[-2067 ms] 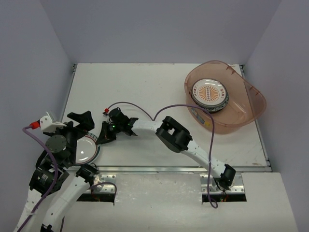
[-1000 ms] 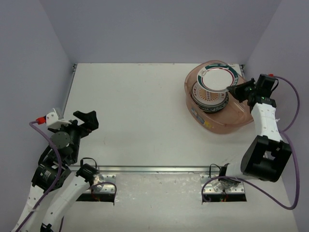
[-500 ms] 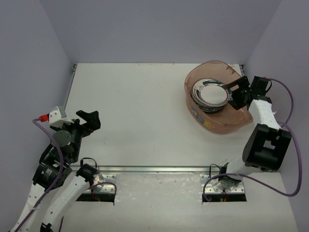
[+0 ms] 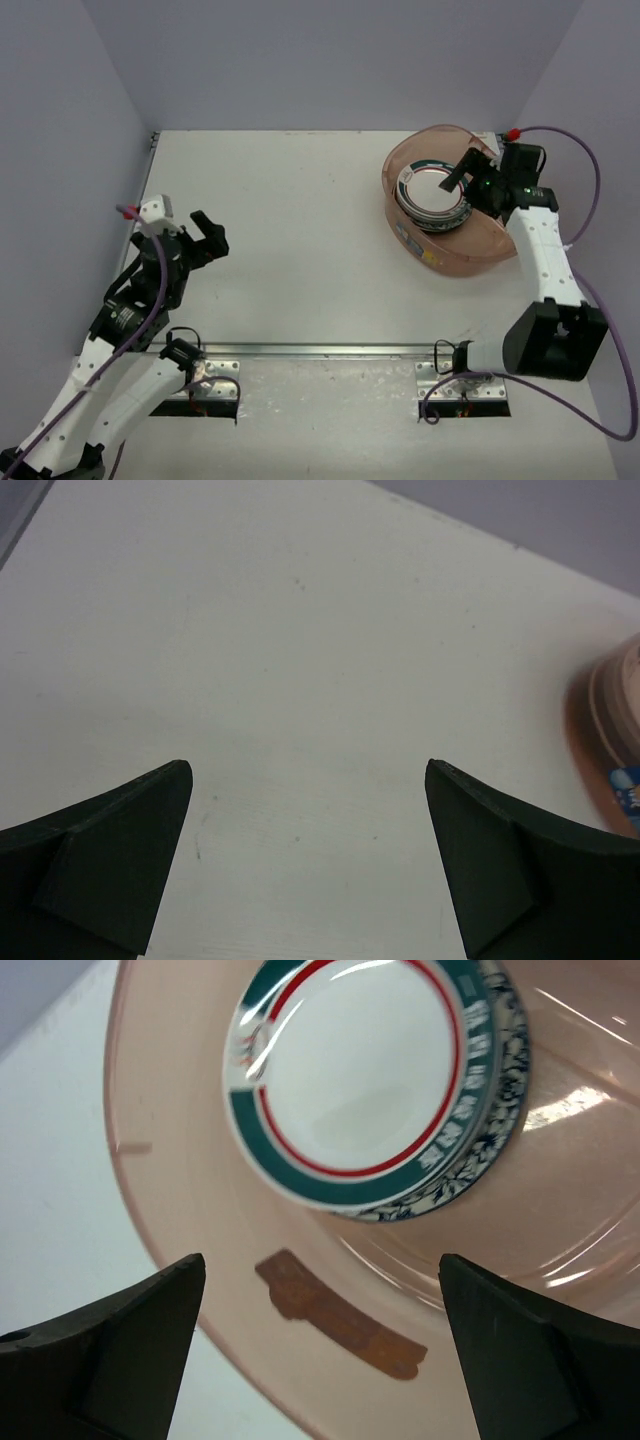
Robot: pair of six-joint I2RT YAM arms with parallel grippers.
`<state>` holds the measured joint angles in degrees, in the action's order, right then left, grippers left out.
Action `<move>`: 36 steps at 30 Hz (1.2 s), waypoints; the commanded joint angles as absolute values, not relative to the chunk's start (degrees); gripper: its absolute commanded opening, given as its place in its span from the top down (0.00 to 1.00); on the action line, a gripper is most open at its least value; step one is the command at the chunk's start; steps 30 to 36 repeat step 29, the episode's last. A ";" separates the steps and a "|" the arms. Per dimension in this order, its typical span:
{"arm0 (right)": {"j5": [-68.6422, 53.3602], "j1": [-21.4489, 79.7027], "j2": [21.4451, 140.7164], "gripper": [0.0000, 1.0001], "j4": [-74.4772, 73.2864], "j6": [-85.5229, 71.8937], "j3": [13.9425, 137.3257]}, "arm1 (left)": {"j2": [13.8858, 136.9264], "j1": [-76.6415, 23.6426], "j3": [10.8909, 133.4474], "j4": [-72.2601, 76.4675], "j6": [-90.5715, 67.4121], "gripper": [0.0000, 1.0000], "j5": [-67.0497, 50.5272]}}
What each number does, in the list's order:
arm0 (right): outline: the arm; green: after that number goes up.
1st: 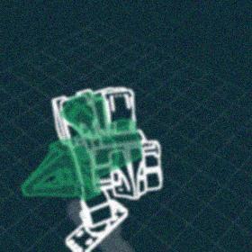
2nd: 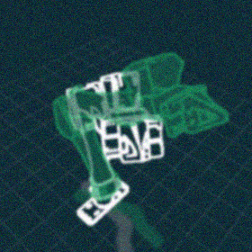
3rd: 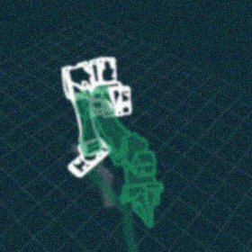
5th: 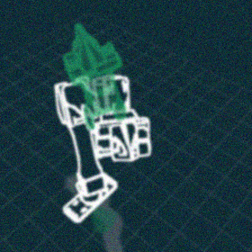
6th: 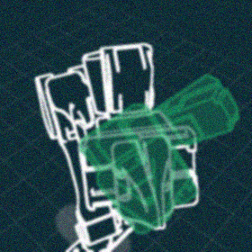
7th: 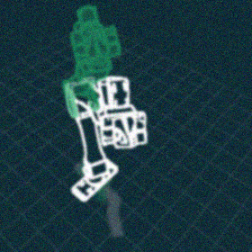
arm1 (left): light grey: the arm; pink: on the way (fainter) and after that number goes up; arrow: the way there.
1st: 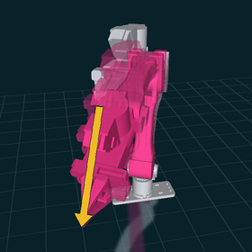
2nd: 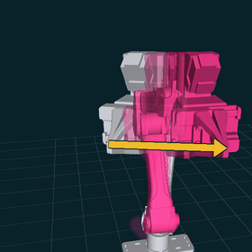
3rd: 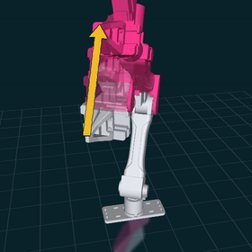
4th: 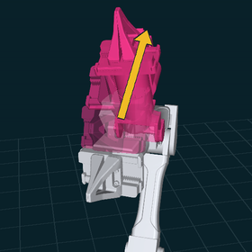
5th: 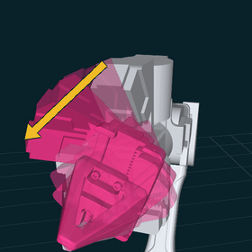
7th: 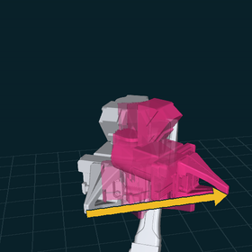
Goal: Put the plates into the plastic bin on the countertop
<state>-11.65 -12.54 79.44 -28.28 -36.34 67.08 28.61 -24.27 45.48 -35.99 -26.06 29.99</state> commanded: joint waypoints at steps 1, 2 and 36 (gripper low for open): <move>5.03 3.77 67.89 0.01 -34.71 -15.12 69.69 | 41.52 -23.82 53.11 -36.93 -22.71 0.00 25.17; 7.00 6.90 66.19 0.01 -36.12 -12.86 69.35 | 43.66 -23.82 54.91 -37.61 -22.76 0.00 25.22; 5.03 8.61 22.48 0.01 -46.00 -9.19 54.11 | 13.46 -23.82 51.64 -36.79 -15.62 0.00 35.33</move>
